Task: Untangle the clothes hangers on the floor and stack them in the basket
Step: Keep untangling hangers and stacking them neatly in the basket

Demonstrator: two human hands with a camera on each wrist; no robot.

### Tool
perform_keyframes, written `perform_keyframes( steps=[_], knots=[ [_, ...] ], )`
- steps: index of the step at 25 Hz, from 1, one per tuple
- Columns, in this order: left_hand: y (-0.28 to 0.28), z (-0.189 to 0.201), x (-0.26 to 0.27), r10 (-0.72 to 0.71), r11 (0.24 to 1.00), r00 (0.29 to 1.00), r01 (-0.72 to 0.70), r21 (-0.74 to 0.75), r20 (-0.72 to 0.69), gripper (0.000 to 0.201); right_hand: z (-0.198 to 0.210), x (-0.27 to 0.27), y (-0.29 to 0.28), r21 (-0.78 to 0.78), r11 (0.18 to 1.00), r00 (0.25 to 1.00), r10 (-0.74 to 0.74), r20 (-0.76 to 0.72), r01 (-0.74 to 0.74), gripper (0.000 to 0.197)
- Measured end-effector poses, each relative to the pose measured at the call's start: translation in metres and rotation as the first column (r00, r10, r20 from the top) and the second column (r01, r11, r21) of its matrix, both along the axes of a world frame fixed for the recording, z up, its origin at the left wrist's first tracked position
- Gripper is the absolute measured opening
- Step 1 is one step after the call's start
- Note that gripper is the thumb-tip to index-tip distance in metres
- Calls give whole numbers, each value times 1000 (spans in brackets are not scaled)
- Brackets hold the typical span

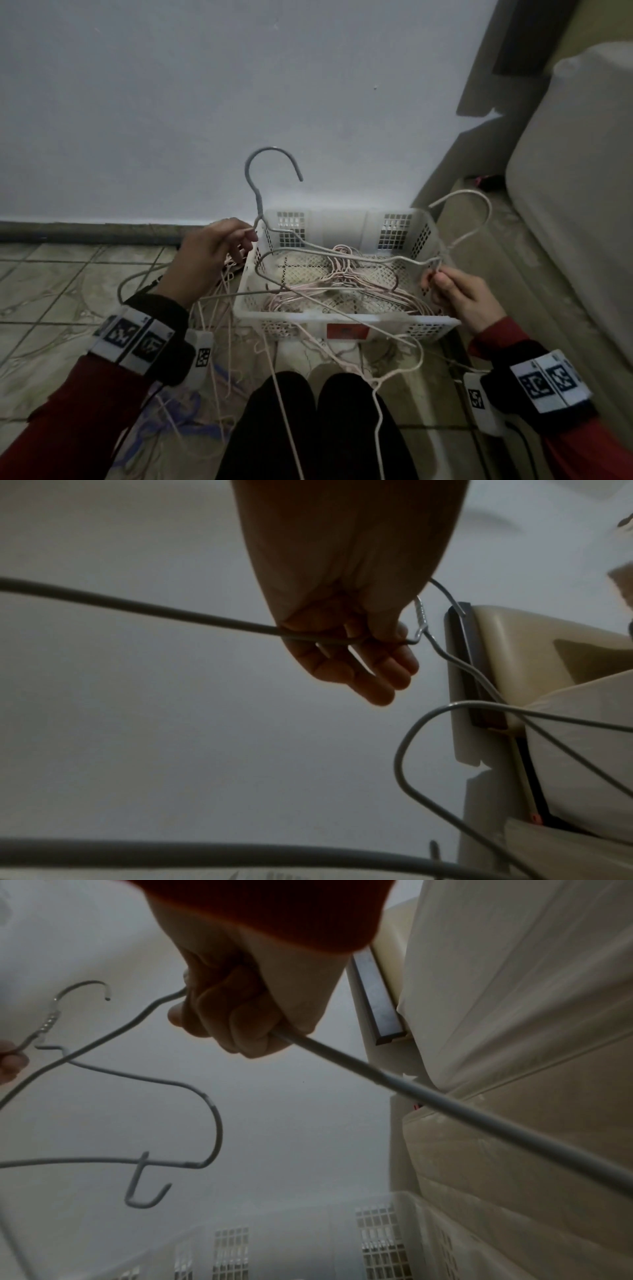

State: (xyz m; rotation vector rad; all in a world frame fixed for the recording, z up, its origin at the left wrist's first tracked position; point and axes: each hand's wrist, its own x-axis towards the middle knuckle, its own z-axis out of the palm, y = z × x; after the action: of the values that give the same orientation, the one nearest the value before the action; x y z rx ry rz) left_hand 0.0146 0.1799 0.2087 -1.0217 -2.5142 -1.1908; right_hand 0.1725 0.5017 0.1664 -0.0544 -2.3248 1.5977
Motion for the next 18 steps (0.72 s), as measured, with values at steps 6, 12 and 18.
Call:
perform_keyframes(
  steps=[6,12,18],
  knots=[
    [1,20,2,-70,997,997,71,20,-21,49,15,0,0,22,1000,998,22,-53,-20,28],
    [12,22,21,-106,993,986,98,-65,-129,21,26,-8,-19,81,995,993,64,-95,-56,27],
    [13,19,26,29,998,968,-42,-48,-249,36,30,-16,-26,52,997,997,64,-32,-63,31]
  ],
)
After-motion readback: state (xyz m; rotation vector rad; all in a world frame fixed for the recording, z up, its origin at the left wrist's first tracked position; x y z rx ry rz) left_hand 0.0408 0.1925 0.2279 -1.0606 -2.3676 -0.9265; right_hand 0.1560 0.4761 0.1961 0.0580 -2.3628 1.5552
